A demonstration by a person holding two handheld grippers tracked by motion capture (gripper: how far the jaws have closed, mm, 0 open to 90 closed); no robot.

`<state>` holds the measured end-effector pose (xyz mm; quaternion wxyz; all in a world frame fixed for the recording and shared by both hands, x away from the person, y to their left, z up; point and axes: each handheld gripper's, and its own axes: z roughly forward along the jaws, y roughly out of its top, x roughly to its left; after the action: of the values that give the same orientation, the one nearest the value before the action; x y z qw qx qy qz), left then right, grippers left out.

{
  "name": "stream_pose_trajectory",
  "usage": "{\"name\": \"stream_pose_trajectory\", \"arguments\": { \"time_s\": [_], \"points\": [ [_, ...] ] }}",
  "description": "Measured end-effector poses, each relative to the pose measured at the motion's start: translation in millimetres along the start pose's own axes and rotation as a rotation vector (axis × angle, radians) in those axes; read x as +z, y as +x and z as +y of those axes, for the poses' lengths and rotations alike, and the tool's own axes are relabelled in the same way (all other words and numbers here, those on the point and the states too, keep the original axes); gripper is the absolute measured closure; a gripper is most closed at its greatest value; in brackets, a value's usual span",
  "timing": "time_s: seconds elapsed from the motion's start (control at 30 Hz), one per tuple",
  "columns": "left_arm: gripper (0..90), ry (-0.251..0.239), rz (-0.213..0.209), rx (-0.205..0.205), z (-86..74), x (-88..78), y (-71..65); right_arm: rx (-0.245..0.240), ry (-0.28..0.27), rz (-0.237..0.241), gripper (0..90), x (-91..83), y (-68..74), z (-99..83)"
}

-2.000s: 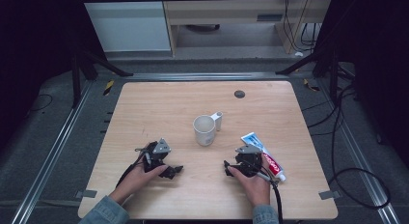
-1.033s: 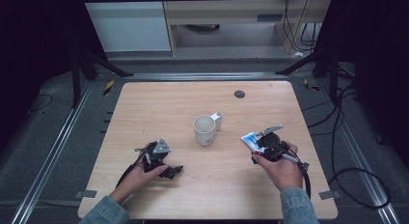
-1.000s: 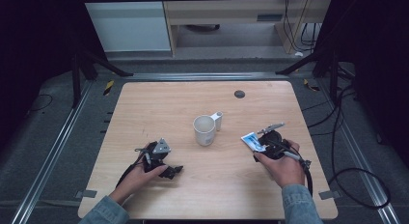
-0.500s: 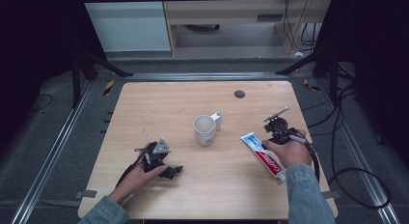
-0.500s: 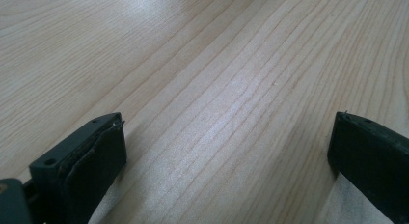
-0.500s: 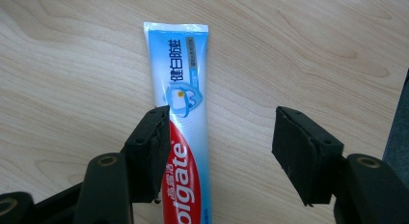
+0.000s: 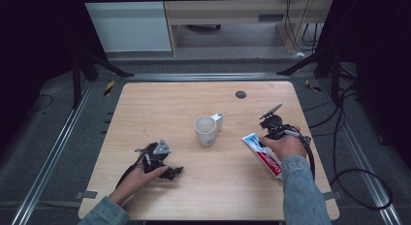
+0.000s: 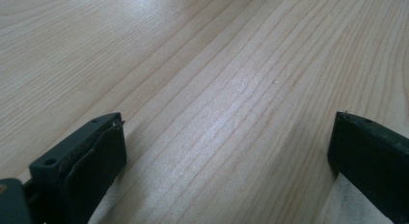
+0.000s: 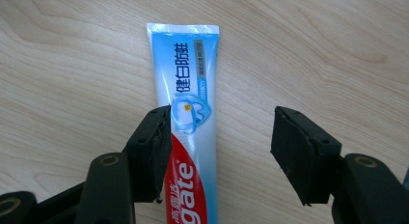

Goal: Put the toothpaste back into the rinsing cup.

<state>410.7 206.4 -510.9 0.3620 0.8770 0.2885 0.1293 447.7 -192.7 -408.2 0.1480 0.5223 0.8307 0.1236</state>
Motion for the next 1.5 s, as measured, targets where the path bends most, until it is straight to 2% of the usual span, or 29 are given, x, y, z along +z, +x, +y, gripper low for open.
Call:
{"name": "stream_pose_trajectory", "arguments": {
  "time_s": [0.13,0.27,0.57,0.83,1.13,1.5],
  "points": [
    [0.0,0.002,0.0,0.001,0.1,-0.2,0.1,0.002,0.013,0.021,39.0,1.4,0.8,4.9],
    [0.0,0.0,0.0,0.0,0.0,0.0,0.0,-0.007,0.026,0.023,39.7,5.5,3.3,9.1],
    [0.0,0.001,-0.001,0.002,0.2,0.0,0.4,-0.009,0.061,0.048,43.7,19.8,8.8,18.0],
    [0.0,0.001,-0.001,0.002,0.1,0.0,0.4,0.0,0.085,0.064,43.1,32.4,11.9,16.4],
    [0.0,0.0,0.0,0.006,0.1,-0.1,0.7,0.002,0.156,0.07,43.8,55.0,13.4,15.2],
    [0.0,0.0,-0.003,0.004,0.0,0.0,0.5,-0.014,0.187,0.082,45.9,60.8,10.7,10.3]
  ]
}}
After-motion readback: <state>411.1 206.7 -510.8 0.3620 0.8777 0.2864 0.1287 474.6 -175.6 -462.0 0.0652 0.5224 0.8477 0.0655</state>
